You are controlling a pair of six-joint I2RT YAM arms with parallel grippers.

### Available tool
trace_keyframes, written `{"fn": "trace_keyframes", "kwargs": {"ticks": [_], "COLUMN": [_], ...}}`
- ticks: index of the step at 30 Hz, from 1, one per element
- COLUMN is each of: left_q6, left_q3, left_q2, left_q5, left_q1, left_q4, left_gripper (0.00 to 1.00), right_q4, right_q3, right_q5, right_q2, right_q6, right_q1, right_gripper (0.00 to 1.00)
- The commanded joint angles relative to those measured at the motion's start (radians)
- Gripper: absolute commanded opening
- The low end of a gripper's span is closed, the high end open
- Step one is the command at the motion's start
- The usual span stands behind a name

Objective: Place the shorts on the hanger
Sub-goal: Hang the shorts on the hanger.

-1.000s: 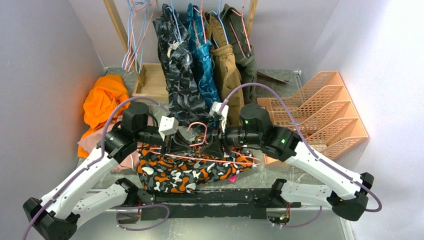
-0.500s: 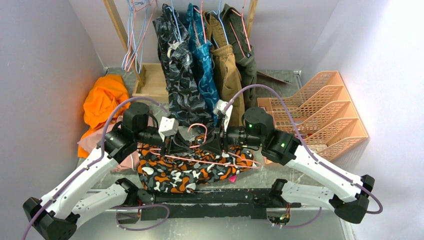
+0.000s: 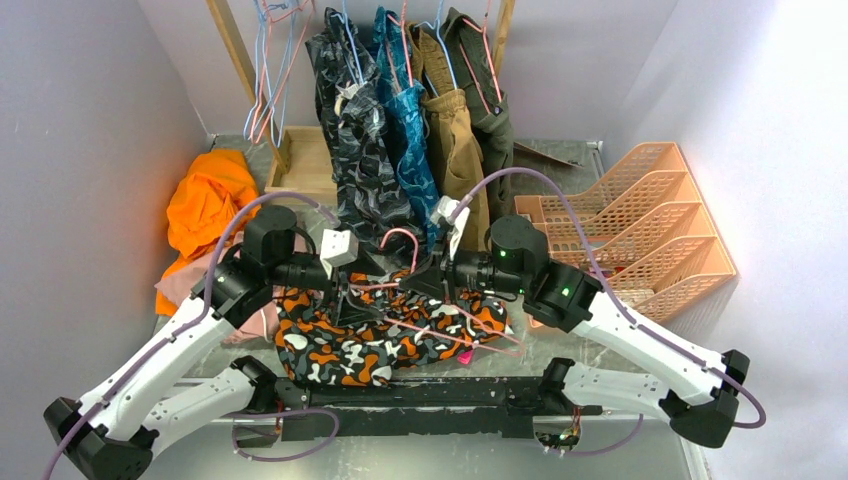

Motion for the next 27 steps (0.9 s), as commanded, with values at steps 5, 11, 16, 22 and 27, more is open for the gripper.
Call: {"fn": "trace_keyframes", "kwargs": {"ticks": [5, 11, 16, 22, 27], "left_q6": [-0.229, -0.336, -0.223, -0.109, -0.077], "left_q3": [-0.139, -0.269, -0.163, -0.01, 0.008], "left_q2": [-0.26, -0.444, -0.352, -0.127, -0.042], "left_q5": [-0.362, -0.368, -0.149, 0.114, 0.201], "left_q1": [-0.01, -0.01, -0.009, -0.01, -0.012], "left_q4": [0.078, 0.239, 0.253, 0.184, 0.196], "left_gripper": [0.99, 1.0, 1.0, 1.0, 0.97], "right_q4": [0.01, 0.109, 0.114, 0.145, 0.176], "right_q3": [-0.125, -0.209, -0.173, -0.149, -0.138], "right_q5": [0.342, 0.172, 0.029, -0.103, -0.121], "right_q2": [-0.165, -0.209, -0.204, -0.183, -0.171], "right_q6": [0.037, 0.026, -0.041, -0.027, -0.015], "right_q1": [-0.001, 0.0, -0.001, -0.001, 0.0], "right_gripper": [0.0, 0.0, 0.0, 0.0, 0.0]}}
